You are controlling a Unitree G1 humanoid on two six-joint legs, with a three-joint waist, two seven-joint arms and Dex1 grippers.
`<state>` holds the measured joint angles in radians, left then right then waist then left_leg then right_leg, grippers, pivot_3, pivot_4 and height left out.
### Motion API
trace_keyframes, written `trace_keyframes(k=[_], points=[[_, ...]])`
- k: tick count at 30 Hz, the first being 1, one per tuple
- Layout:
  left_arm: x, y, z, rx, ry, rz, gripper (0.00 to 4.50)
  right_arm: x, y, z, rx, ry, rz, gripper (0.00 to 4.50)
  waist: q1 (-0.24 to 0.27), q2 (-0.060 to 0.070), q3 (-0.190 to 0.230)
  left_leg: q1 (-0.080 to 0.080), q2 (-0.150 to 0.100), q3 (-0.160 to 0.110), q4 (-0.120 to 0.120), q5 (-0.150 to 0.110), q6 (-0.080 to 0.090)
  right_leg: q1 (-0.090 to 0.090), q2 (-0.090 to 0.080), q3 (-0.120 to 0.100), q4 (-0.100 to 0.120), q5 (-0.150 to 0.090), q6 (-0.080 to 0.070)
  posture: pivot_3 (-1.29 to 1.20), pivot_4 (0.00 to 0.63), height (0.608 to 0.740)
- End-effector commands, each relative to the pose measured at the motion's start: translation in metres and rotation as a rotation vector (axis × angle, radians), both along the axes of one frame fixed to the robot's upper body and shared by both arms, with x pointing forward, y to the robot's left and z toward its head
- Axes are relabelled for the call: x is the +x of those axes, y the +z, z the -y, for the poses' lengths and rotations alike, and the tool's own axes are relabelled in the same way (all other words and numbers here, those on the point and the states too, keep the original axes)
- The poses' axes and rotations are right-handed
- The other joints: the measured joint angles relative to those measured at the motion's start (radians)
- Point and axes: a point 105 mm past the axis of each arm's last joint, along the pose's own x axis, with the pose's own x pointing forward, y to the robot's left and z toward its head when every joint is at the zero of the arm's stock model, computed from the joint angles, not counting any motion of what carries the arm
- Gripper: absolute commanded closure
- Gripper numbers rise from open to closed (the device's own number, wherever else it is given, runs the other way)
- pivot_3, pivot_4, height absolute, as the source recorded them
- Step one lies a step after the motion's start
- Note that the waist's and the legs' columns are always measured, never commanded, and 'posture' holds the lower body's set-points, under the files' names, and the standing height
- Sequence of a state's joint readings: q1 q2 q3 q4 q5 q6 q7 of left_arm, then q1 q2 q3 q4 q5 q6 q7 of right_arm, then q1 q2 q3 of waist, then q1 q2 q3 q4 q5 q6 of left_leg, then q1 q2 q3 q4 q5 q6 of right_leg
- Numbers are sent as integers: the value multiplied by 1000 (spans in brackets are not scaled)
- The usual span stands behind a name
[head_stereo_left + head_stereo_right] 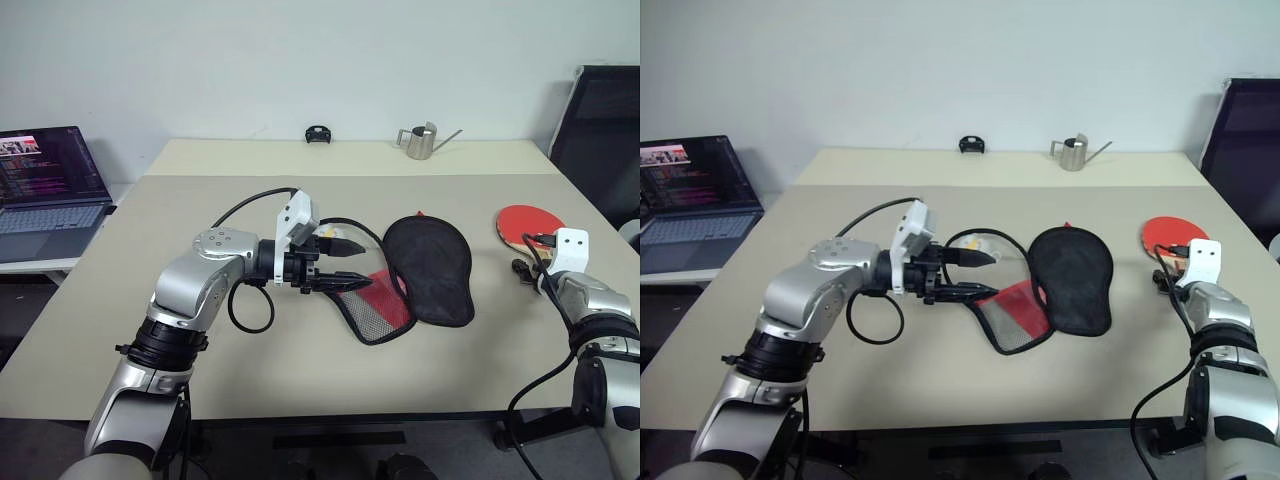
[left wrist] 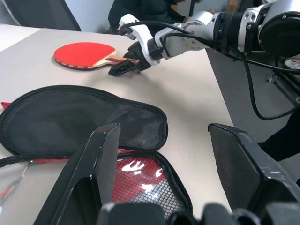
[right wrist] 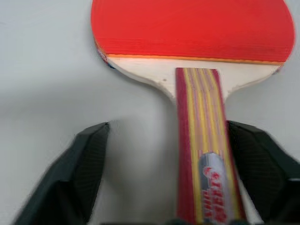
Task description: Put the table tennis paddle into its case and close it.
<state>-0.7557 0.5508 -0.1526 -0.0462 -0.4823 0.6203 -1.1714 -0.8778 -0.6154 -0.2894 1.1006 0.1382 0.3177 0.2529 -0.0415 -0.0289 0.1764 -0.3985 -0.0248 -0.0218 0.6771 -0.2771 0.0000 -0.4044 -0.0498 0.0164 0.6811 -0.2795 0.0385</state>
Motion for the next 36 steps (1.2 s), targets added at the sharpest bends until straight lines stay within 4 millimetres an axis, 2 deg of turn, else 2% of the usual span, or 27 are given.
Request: trace_keyframes(k=[1,4,6,13,19,27,32,36], points=[[-4,8,-1,6,-16,41,1233,0,-3,-1,-16,-10,-14,1895,0,0,0,0,0,0,0,0,0,0,0,0,0,0,0,0,150,740],[-3,6,-5,12,-7,36,1233,0,-4,-3,-19,-6,-18,2893,2,0,0,0,0,0,1,0,0,1,0,0,0,0,0,0,150,740],[-3,6,-6,13,-4,34,1233,-1,-5,-2,-16,-14,-17,3262,3,0,0,0,0,0,1,0,0,1,0,0,0,0,0,0,150,740],[-4,3,-9,20,1,27,1233,-6,-3,2,40,-56,-3,3262,7,0,0,0,0,-1,1,0,0,1,0,0,0,0,0,0,150,740],[-10,0,-6,20,-21,11,1233,-24,3,5,72,-36,-25,3262,16,0,0,-2,0,-2,0,0,0,0,0,-2,-1,0,0,0,150,740],[-27,-5,-5,46,-119,-29,1233,-73,17,-10,10,80,-97,3262,17,2,-1,-2,0,-3,0,-1,1,0,0,-2,-1,0,0,0,150,740],[-29,-4,-3,47,-143,-36,1233,-110,12,-27,-3,164,-174,3262,16,2,-1,-1,0,-3,0,-1,1,0,0,-1,0,0,0,0,150,740],[-29,-6,-1,49,-159,-43,1233,-130,6,-36,-11,202,-225,3263,14,2,-1,-1,0,-2,0,-1,1,0,1,-1,0,0,1,0,150,740]])
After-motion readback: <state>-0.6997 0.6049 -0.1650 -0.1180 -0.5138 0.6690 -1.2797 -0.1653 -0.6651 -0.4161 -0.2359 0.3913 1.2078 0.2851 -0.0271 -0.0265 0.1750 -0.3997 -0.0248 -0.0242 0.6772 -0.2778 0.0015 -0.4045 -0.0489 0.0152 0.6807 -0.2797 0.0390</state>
